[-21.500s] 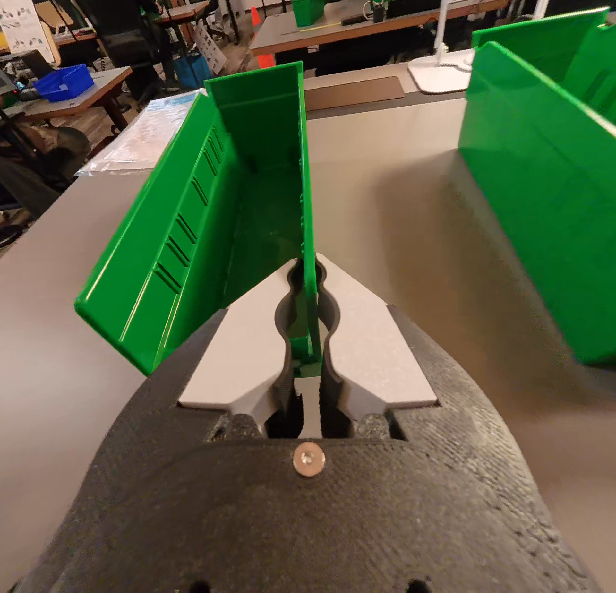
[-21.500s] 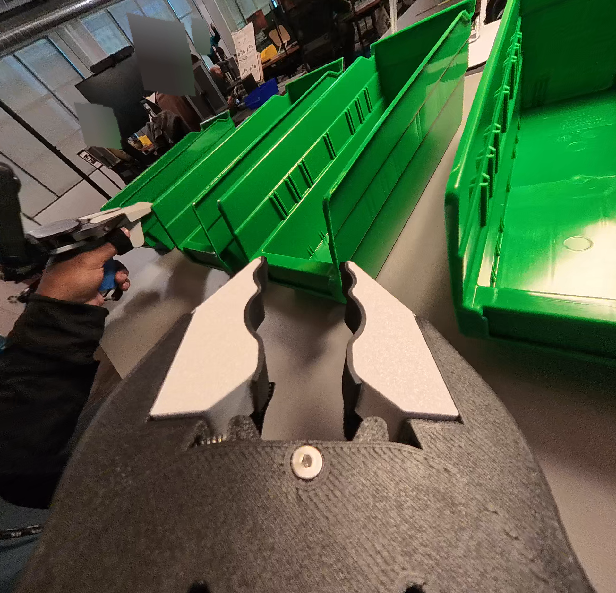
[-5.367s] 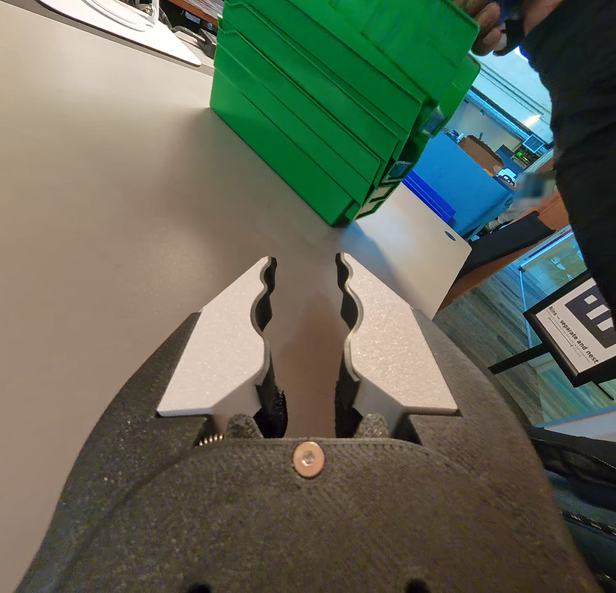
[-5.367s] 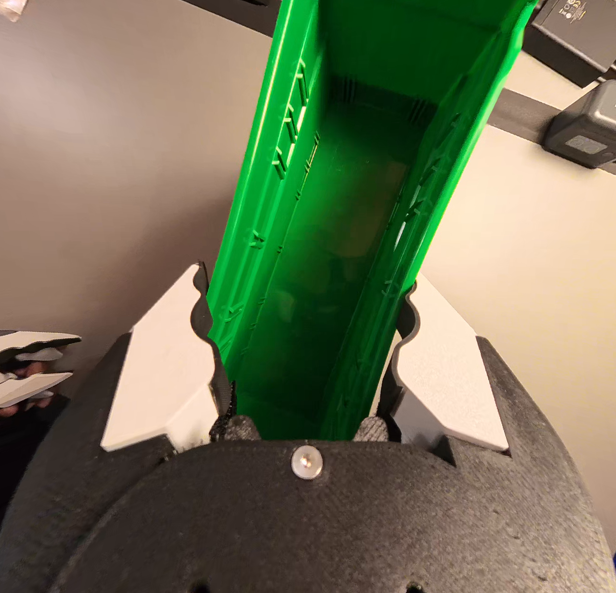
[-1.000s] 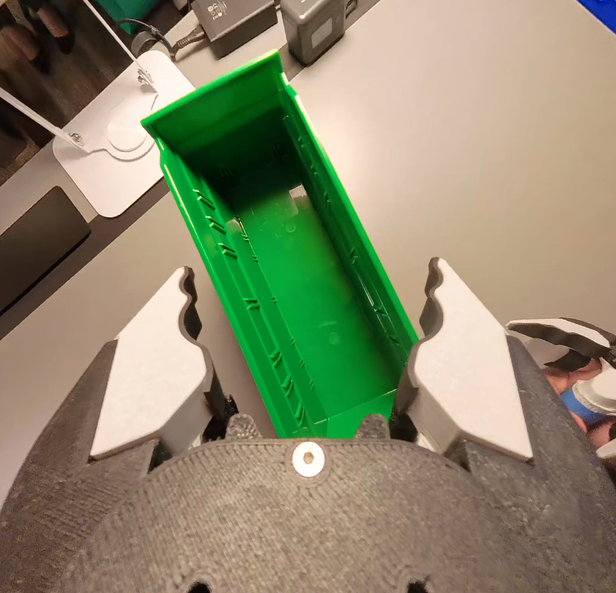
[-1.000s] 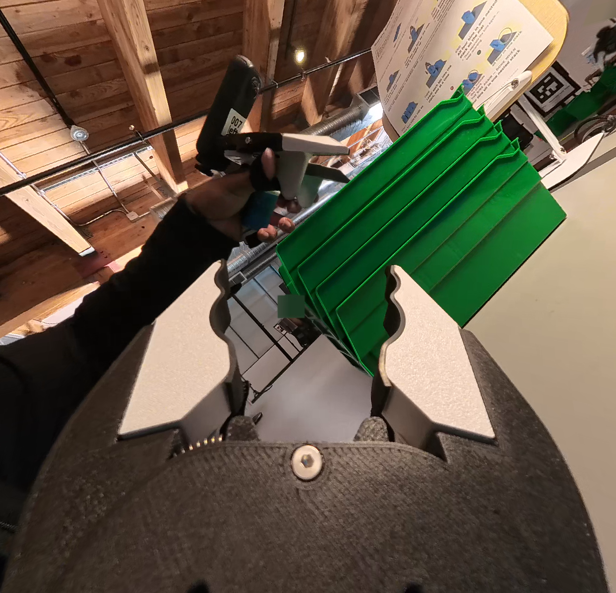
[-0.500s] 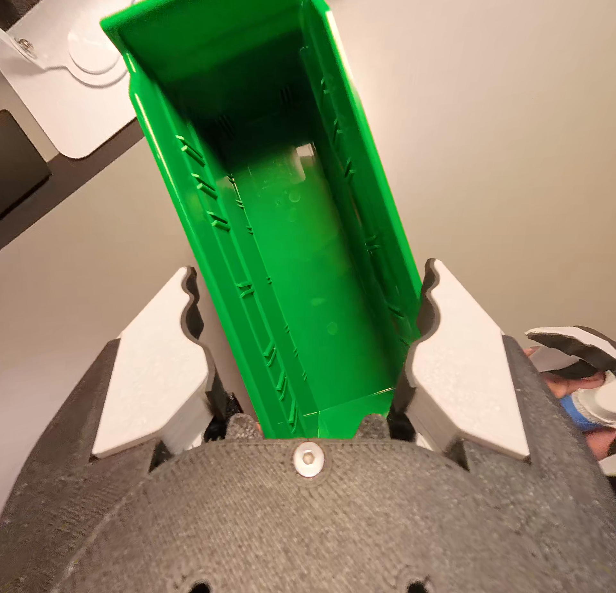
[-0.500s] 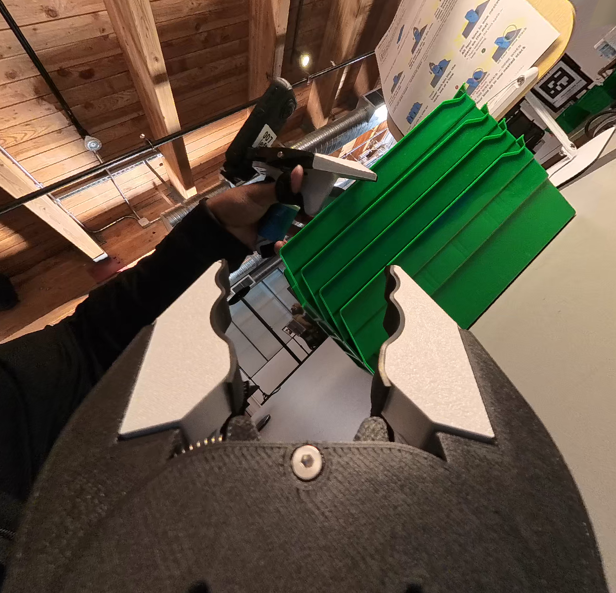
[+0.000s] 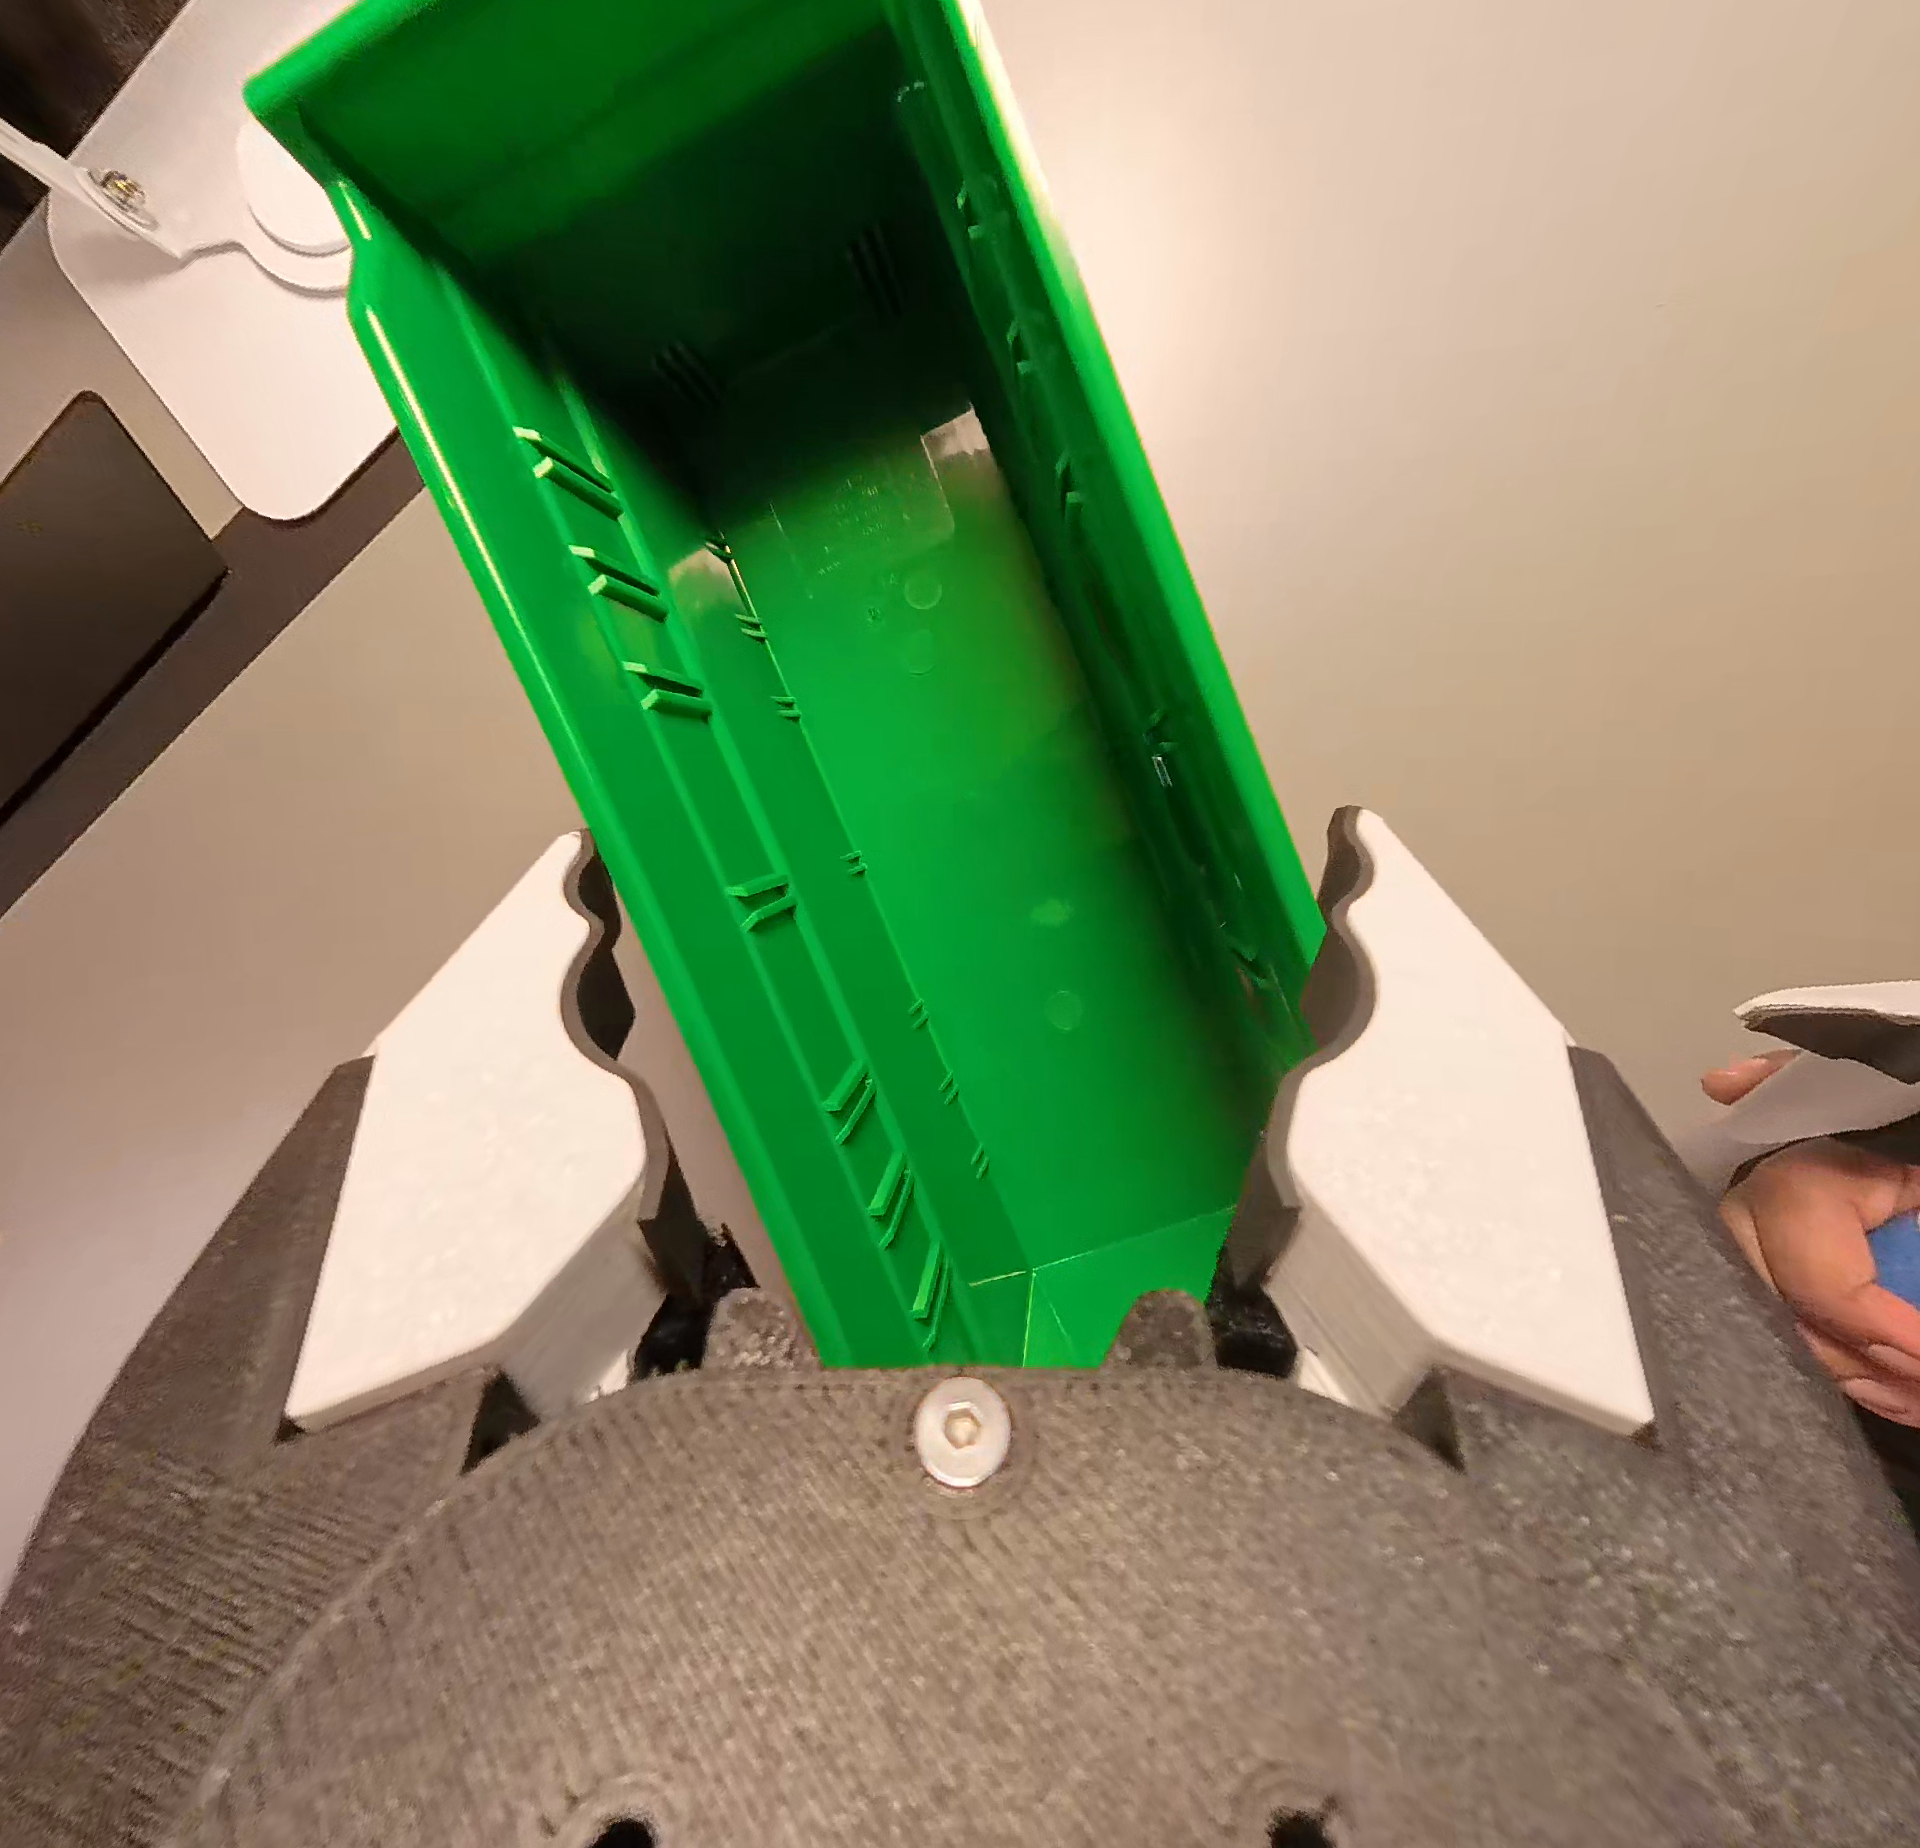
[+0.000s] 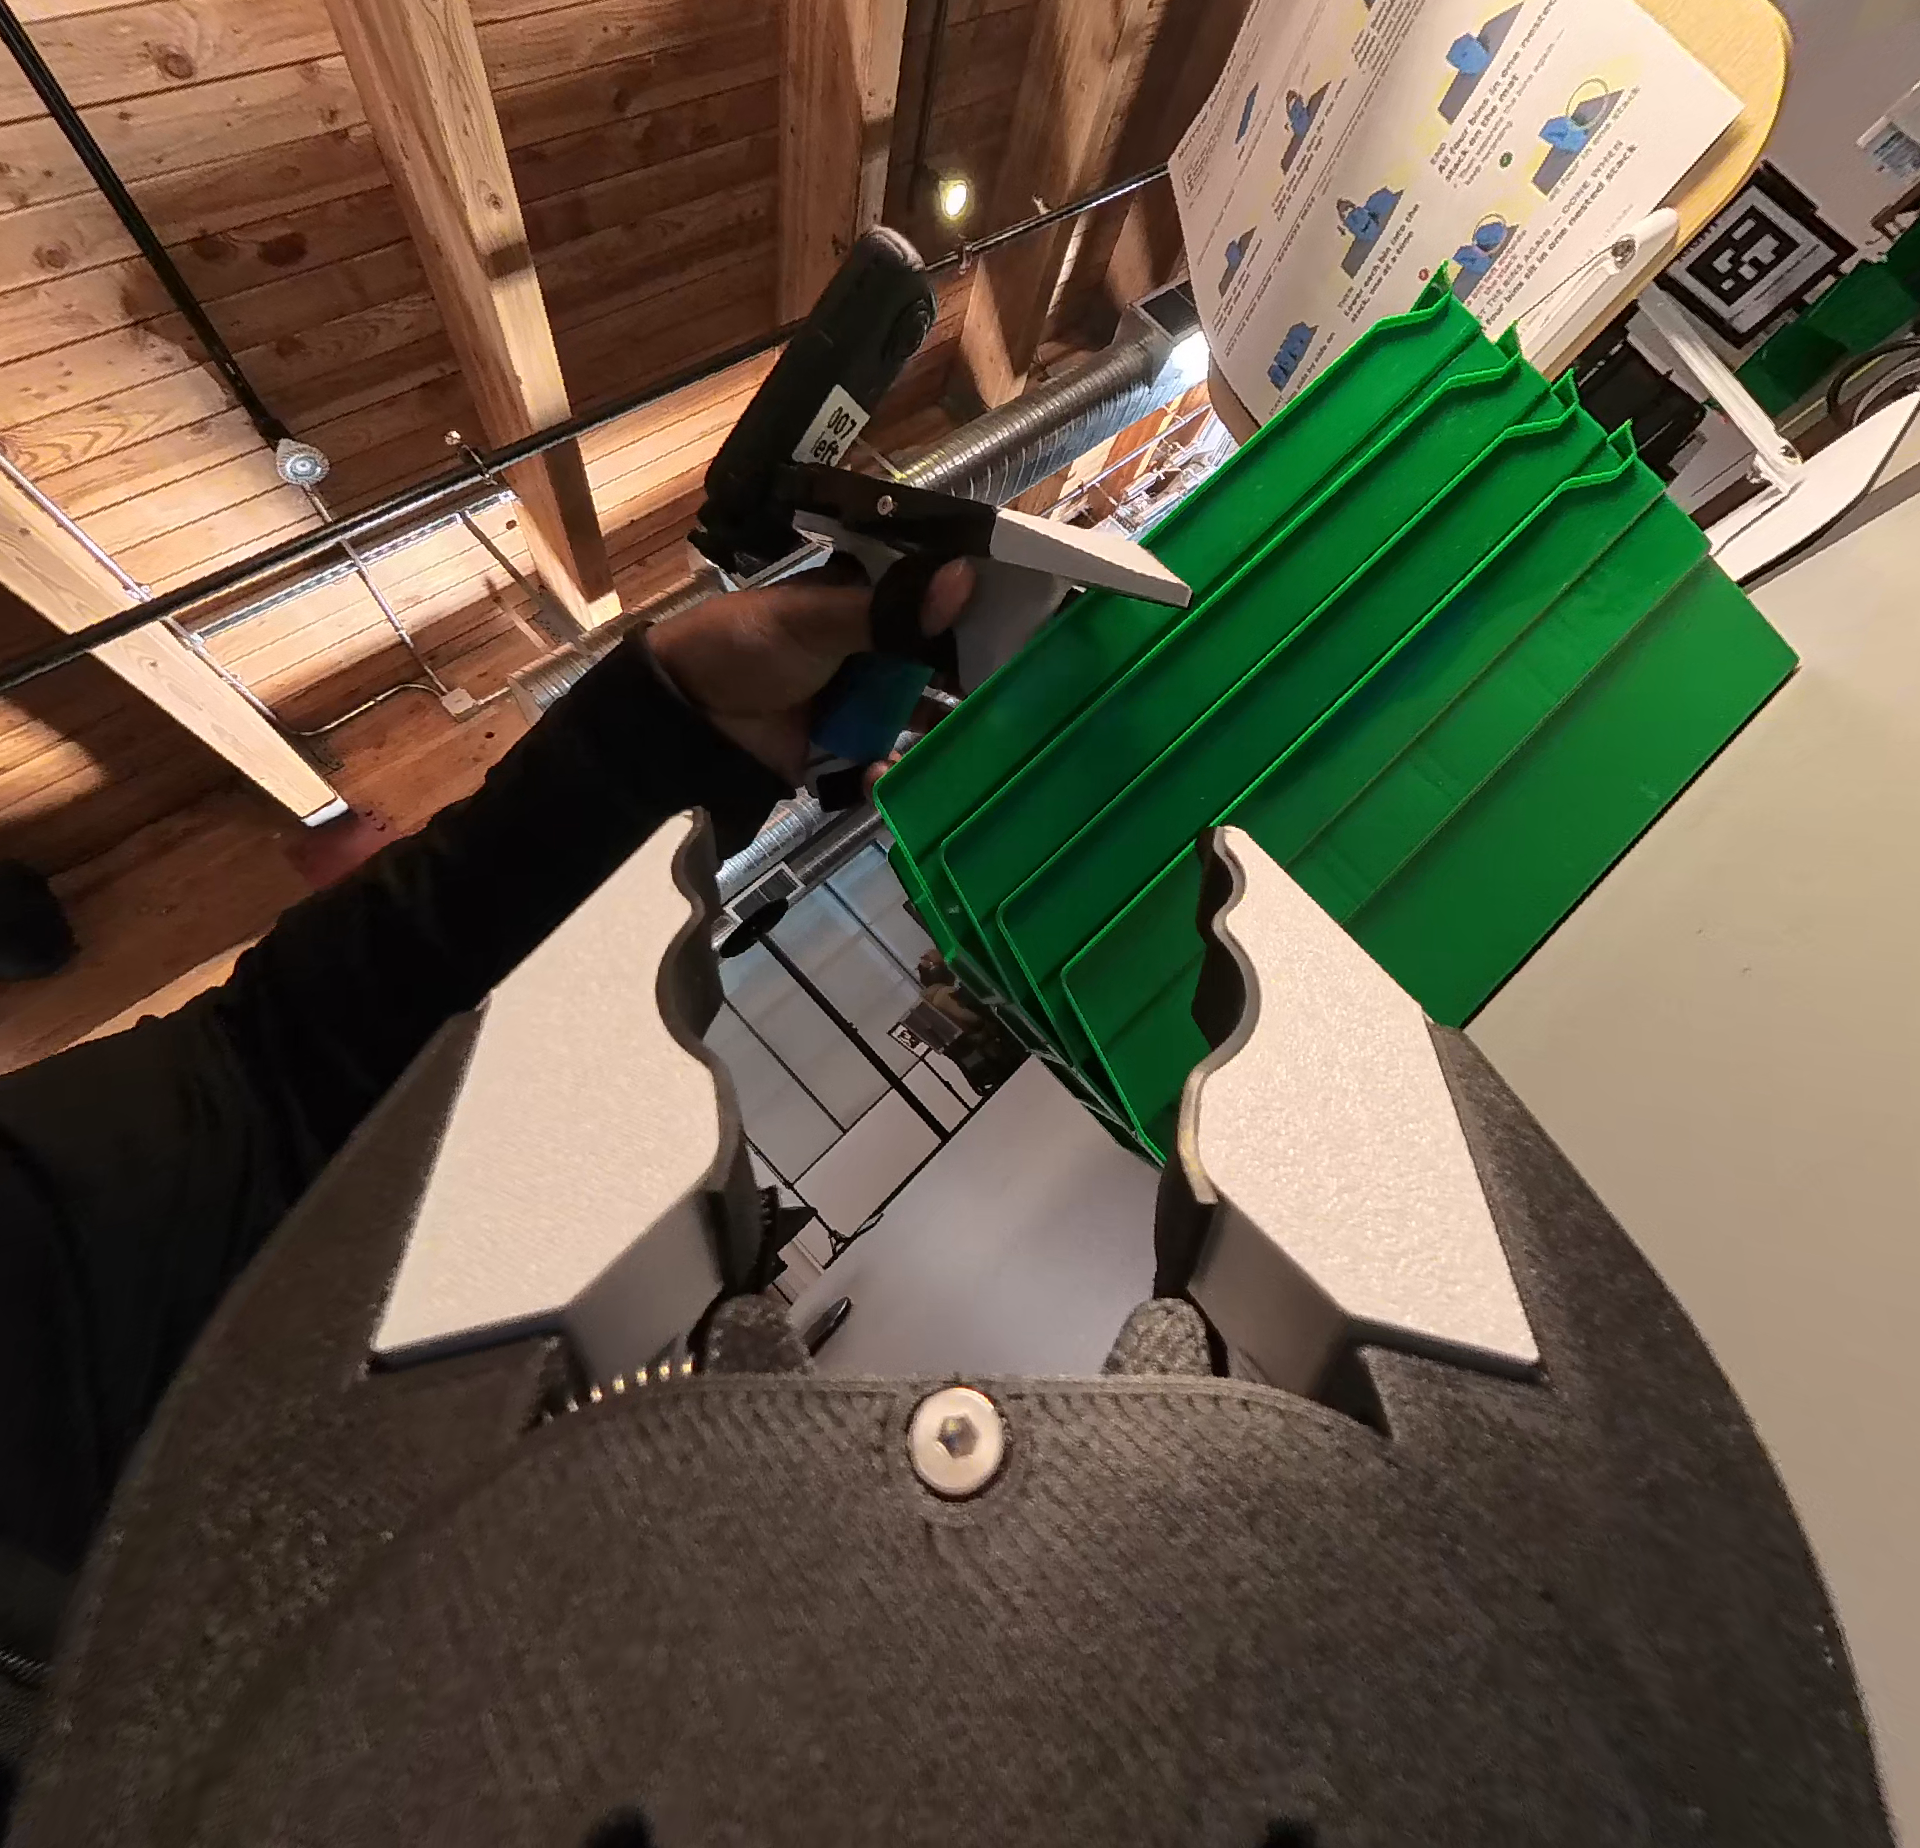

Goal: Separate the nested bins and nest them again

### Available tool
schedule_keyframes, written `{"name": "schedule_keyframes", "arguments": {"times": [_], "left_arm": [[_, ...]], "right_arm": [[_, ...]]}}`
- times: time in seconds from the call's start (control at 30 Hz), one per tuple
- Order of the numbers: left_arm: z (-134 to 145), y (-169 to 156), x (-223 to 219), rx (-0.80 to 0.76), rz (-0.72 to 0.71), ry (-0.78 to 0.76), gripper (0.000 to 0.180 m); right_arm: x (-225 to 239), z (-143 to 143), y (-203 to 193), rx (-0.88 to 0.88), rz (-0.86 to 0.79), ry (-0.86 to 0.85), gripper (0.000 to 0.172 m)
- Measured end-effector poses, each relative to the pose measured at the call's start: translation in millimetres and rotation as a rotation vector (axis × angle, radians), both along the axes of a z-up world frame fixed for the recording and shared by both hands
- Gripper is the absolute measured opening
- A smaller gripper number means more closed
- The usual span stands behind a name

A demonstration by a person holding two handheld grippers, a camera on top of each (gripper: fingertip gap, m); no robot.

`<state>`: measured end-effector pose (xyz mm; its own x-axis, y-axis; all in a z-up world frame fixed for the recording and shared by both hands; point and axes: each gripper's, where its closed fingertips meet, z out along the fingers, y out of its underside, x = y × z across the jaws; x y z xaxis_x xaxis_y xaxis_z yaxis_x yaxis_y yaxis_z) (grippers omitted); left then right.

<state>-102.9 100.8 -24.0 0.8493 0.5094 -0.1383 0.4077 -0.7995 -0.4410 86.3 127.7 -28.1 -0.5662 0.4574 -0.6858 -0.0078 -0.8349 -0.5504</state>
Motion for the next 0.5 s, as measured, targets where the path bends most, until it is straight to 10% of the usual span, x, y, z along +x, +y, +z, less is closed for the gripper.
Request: {"name": "schedule_keyframes", "arguments": {"times": [0.5], "left_arm": [[4.5, 0.6, -1.8, 0.015, -0.028, -0.004, 0.111]], "right_arm": [[1.0, 0.5, 3.2, -0.026, 0.007, 0.011, 0.091]]}}
